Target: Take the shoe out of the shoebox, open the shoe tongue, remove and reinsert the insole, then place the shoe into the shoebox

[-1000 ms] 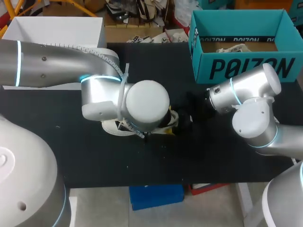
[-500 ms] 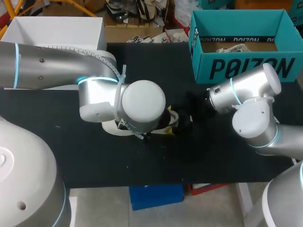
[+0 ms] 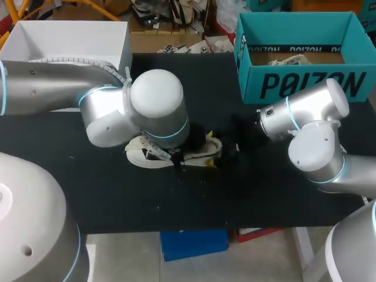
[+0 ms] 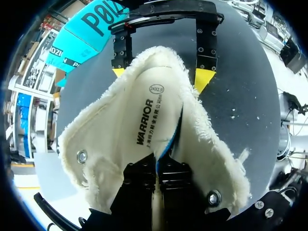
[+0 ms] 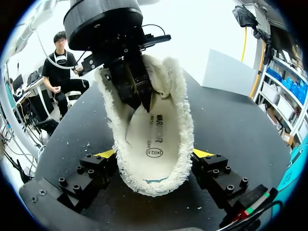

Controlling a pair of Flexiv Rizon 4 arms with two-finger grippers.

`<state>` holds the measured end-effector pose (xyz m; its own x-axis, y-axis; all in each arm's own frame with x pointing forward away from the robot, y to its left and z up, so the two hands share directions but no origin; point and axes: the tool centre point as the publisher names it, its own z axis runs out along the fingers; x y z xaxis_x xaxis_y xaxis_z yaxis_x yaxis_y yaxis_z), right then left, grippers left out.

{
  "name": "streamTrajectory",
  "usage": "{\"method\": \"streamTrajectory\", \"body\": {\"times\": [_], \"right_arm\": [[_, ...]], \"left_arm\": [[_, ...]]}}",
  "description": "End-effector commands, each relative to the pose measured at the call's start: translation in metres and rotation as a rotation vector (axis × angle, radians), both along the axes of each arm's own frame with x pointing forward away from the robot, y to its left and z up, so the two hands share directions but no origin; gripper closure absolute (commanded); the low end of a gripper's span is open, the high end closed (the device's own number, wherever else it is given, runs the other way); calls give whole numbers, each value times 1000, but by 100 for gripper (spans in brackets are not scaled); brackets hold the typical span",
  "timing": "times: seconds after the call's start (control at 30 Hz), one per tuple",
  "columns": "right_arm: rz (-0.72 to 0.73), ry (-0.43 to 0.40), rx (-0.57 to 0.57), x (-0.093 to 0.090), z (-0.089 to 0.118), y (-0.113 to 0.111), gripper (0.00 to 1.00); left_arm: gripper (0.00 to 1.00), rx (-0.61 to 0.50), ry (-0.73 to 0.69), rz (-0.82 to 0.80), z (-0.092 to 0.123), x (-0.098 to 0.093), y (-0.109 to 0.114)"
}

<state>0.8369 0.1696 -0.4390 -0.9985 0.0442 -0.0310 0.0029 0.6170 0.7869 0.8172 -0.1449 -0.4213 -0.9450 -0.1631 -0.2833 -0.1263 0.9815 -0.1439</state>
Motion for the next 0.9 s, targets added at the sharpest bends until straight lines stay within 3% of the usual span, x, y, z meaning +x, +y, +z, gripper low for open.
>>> {"method": "streamTrajectory", "body": {"times": [0.03, 0.4, 0.67, 0.9], "right_arm": [[-1, 1, -2, 1, -2, 1, 100], [-1, 1, -2, 1, -2, 1, 100], [-1, 1, -2, 1, -2, 1, 100], [-1, 1, -2, 1, -2, 1, 100]], "left_arm": [[100, -58, 24, -18, 8, -2, 9], [100, -144, 47, -19, 29, 2, 11], [100, -179, 61, -40, 30, -2, 11], [100, -176, 57, -82, 24, -4, -7]]}}
